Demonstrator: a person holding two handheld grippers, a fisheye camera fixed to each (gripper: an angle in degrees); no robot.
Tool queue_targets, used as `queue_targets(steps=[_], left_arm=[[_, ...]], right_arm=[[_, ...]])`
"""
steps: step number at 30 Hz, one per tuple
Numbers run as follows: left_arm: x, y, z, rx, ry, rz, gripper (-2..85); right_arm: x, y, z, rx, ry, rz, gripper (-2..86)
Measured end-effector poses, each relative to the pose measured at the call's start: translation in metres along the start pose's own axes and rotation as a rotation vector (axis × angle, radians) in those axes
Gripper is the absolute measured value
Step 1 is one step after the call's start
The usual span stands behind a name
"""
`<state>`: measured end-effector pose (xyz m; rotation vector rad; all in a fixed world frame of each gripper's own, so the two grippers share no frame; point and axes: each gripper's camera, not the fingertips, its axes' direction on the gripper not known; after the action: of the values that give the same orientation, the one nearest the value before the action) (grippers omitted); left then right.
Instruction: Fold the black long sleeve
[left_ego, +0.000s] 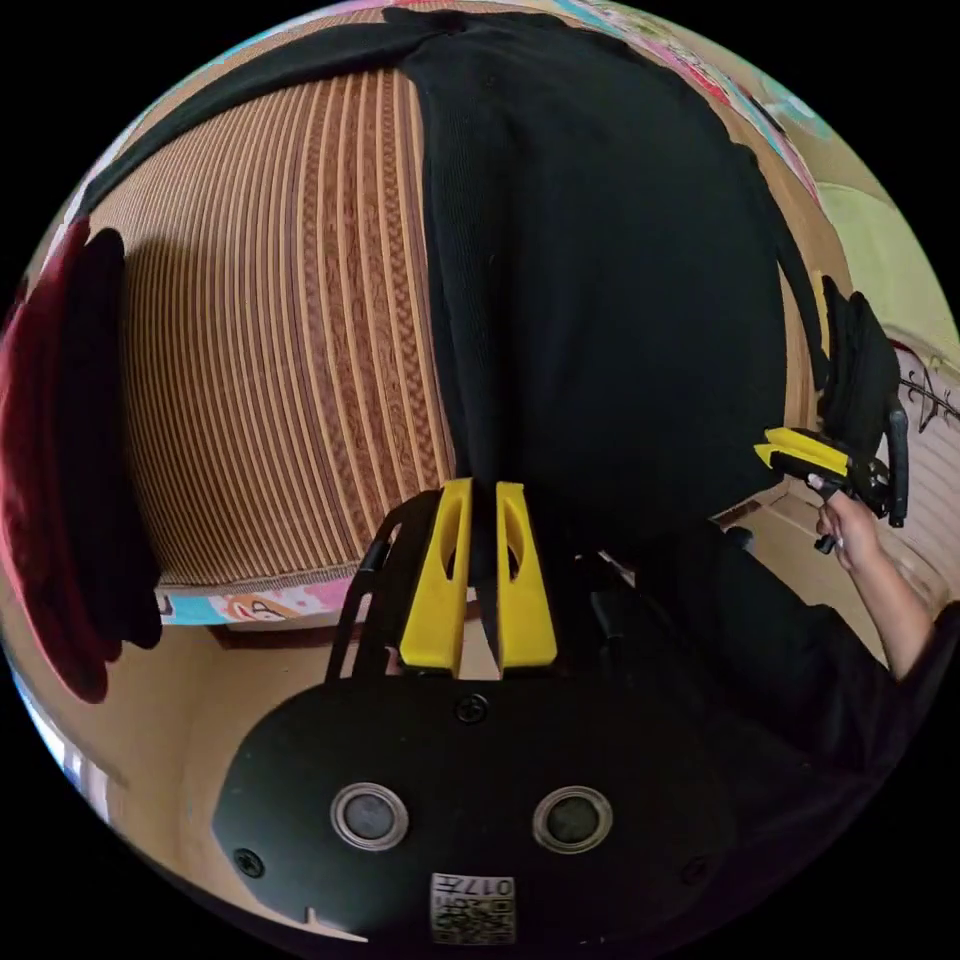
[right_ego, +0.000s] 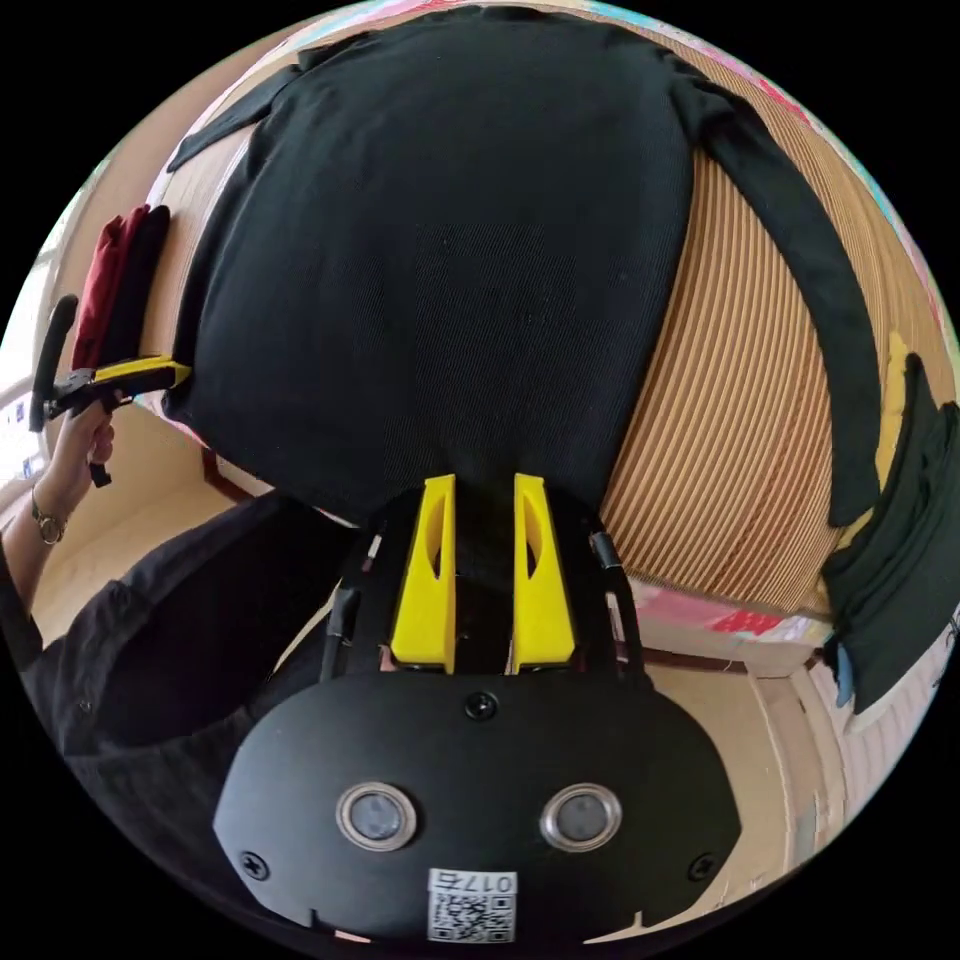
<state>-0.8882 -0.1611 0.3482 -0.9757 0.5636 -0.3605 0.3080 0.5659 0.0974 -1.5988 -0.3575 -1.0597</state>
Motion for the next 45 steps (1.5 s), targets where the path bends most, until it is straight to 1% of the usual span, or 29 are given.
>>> queue_targets(steps=[1, 2, 4, 6, 7, 8, 9, 11, 14, 17, 19, 20, 22, 23, 24, 26, 27, 28, 30, 31, 33, 34, 36, 37, 39, 41, 42, 43, 45], left_arm=[[-0.004, 0.014, 0.002, -0.018, 0.032, -0.026, 5.2], [-0.013, 0.041, 0.006, -0.040, 0.090, -0.078, 5.5], [-0.029, 0.081, 0.005, -0.039, 0.155, -0.182, 5.9], [-0.057, 0.131, 0.000, -0.035, 0.273, -0.393, 5.4], [-0.064, 0.142, -0.001, -0.028, 0.312, -0.447, 5.1], [-0.076, 0.164, -0.005, -0.003, 0.383, -0.544, 4.9], [-0.086, 0.184, -0.010, 0.035, 0.451, -0.615, 4.7], [-0.094, 0.205, -0.019, 0.085, 0.513, -0.680, 4.6], [-0.097, 0.224, -0.039, 0.116, 0.522, -0.715, 4.6], [-0.090, 0.226, -0.065, 0.134, 0.491, -0.656, 4.6], [-0.088, 0.224, -0.082, 0.137, 0.460, -0.617, 4.6], [-0.088, 0.223, -0.096, 0.159, 0.456, -0.597, 4.7], [-0.092, 0.222, -0.120, 0.227, 0.482, -0.565, 4.8], [-0.097, 0.222, -0.138, 0.278, 0.510, -0.553, 4.9], [-0.103, 0.220, -0.156, 0.329, 0.545, -0.534, 5.1], [-0.111, 0.215, -0.183, 0.389, 0.580, -0.507, 5.5], [-0.118, 0.212, -0.201, 0.422, 0.594, -0.505, 5.8], [-0.122, 0.209, -0.210, 0.440, 0.604, -0.500, 6.0], [-0.137, 0.196, -0.245, 0.511, 0.647, -0.462, 6.4], [-0.141, 0.192, -0.253, 0.524, 0.655, -0.453, 6.5], [-0.157, 0.171, -0.281, 0.557, 0.672, -0.415, 7.1], [-0.161, 0.166, -0.287, 0.562, 0.675, -0.406, 7.3], [-0.177, 0.145, -0.310, 0.590, 0.687, -0.371, 7.7], [-0.181, 0.140, -0.315, 0.596, 0.690, -0.364, 7.7], [-0.200, 0.122, -0.331, 0.623, 0.702, -0.356, 8.2], [-0.217, 0.110, -0.341, 0.642, 0.715, -0.367, 9.0], [-0.231, 0.101, -0.347, 0.653, 0.723, -0.379, 10.1], [-0.238, 0.097, -0.349, 0.658, 0.727, -0.385, 10.6], [-0.266, 0.076, -0.355, 0.668, 0.729, -0.414, 11.5]], right_arm=[[0.011, 0.008, 0.002, -0.036, -0.045, 0.033, 7.5], [0.040, 0.023, 0.003, -0.086, -0.144, 0.133, 6.6], [0.096, 0.054, -0.015, 0.035, -0.404, 0.322, 7.1], [0.183, 0.093, -0.036, 0.330, -0.831, 0.635, 8.7], [0.203, 0.101, -0.038, 0.412, -0.929, 0.708, 9.3], [0.237, 0.112, -0.036, 0.568, -1.096, 0.844, 10.5], [0.265, 0.117, -0.030, 0.700, -1.215, 0.961, 11.3], [0.296, 0.116, -0.023, 0.852, -1.292, 1.102, 12.5], [0.318, 0.104, -0.018, 0.980, -1.287, 1.257, 12.0], [0.318, 0.092, -0.009, 0.986, -1.351, 1.356, 7.2], [0.311, 0.098, -0.022, 1.082, -1.384, 1.367, 5.0], [0.306, 0.102, -0.046, 1.175, -1.398, 1.295, 4.3], [0.300, 0.114, -0.103, 1.339, -1.316, 1.100, 3.6], [0.292, 0.124, -0.153, 1.446, -1.171, 0.900, 3.3], [0.272, 0.129, -0.206, 1.479, -0.984, 0.755, 3.1], [0.221, 0.123, -0.274, 1.507, -0.760, 0.568, 3.0], [0.179, 0.111, -0.309, 1.513, -0.666, 0.450, 3.1], [0.157, 0.102, -0.322, 1.513, -0.634, 0.394, 3.1], [0.064, 0.056, -0.346, 1.484, -0.589, 0.171, 3.2], [0.042, 0.041, -0.345, 1.463, -0.588, 0.125, 3.3], [-0.043, -0.032, -0.310, 1.286, -0.559, 0.027, 3.6], [-0.064, -0.054, -0.293, 1.218, -0.533, 0.009, 3.7], [-0.137, -0.144, -0.193, 0.820, -0.387, -0.048, 4.3], [-0.151, -0.164, -0.159, 0.690, -0.347, -0.052, 4.5], [-0.187, -0.206, -0.024, 0.175, -0.192, -0.125, 4.3], [-0.173, -0.175, -0.020, 0.379, -0.302, -0.103, 4.0], [-0.157, -0.167, -0.010, 0.344, -0.358, -0.003, 4.1], [-0.150, -0.162, -0.006, 0.329, -0.399, 0.019, 4.6], [-0.130, -0.125, -0.001, 0.400, -0.490, 0.028, 6.7]])
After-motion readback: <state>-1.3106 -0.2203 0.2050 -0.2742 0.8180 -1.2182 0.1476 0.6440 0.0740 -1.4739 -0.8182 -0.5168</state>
